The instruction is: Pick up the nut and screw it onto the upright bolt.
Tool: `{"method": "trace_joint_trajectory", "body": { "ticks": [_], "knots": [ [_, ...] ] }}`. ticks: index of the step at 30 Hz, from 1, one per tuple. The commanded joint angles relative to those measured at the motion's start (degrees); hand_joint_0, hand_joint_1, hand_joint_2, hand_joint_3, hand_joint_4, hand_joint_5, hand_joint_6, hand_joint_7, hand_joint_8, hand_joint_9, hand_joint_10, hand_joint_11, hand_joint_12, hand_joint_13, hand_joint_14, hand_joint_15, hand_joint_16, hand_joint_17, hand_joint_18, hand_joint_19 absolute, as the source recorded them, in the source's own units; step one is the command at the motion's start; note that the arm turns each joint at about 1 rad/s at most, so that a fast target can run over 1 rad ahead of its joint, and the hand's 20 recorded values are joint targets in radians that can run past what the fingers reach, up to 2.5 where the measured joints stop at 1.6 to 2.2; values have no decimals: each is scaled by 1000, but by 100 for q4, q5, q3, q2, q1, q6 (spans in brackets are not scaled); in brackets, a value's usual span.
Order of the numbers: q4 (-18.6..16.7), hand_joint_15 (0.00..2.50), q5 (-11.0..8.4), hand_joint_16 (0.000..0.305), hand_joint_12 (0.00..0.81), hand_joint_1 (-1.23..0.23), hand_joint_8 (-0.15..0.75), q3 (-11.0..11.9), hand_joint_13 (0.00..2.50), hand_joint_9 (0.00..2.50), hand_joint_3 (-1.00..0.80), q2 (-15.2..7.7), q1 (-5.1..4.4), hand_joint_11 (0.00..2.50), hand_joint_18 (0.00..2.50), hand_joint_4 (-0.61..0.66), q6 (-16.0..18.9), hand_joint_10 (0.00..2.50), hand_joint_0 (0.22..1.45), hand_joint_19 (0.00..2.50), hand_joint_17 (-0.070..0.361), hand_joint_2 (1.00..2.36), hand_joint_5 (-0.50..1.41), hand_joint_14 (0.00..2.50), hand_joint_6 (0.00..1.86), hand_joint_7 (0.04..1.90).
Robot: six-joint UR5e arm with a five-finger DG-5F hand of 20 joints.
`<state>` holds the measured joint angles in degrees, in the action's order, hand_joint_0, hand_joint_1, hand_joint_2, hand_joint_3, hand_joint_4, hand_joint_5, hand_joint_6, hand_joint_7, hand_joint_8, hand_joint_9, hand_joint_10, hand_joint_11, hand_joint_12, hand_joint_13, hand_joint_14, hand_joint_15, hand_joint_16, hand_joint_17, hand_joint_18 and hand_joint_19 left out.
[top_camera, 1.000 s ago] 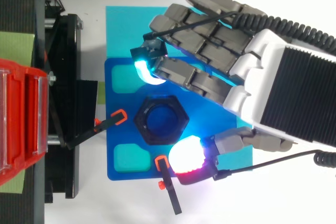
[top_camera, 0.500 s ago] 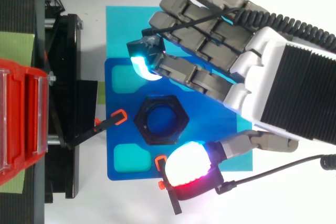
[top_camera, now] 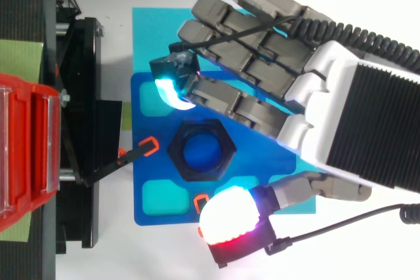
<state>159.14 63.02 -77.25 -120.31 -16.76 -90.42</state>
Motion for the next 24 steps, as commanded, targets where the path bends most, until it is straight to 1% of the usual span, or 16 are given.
{"method": "trace_joint_trajectory", "body": {
  "ticks": [1, 10, 11, 13, 24],
  "knots": [
    [-41, 0, 0, 51, 394, 120, 264, -1, 223, 339, -500, -1, -11, 0, 0, 204, -2, 0, 477, 0, 116, 1000, -187, 0, 503, 774],
    [-103, 0, -9, 49, 385, 56, 270, -1, 257, 386, -500, -1, -64, 0, 10, 259, -2, 0, 496, 0, 110, 1000, -166, 0, 503, 898],
    [-120, 0, -9, 49, 383, 48, 272, -1, 263, 395, -500, -1, -90, 0, 19, 262, -2, 0, 497, 0, 110, 1000, -163, 0, 504, 904],
    [-120, 0, -9, 49, 381, 38, 272, -1, 269, 397, -500, -1, -99, 0, 22, 270, -2, 0, 500, 0, 109, 1000, -160, 0, 503, 926],
    [-94, 0, -17, 48, 374, -5, 275, -1, 312, 437, -500, -1, -99, 0, 59, 292, 7, 0, 507, 0, 107, 1000, -141, 0, 504, 1036]
  ]
}}
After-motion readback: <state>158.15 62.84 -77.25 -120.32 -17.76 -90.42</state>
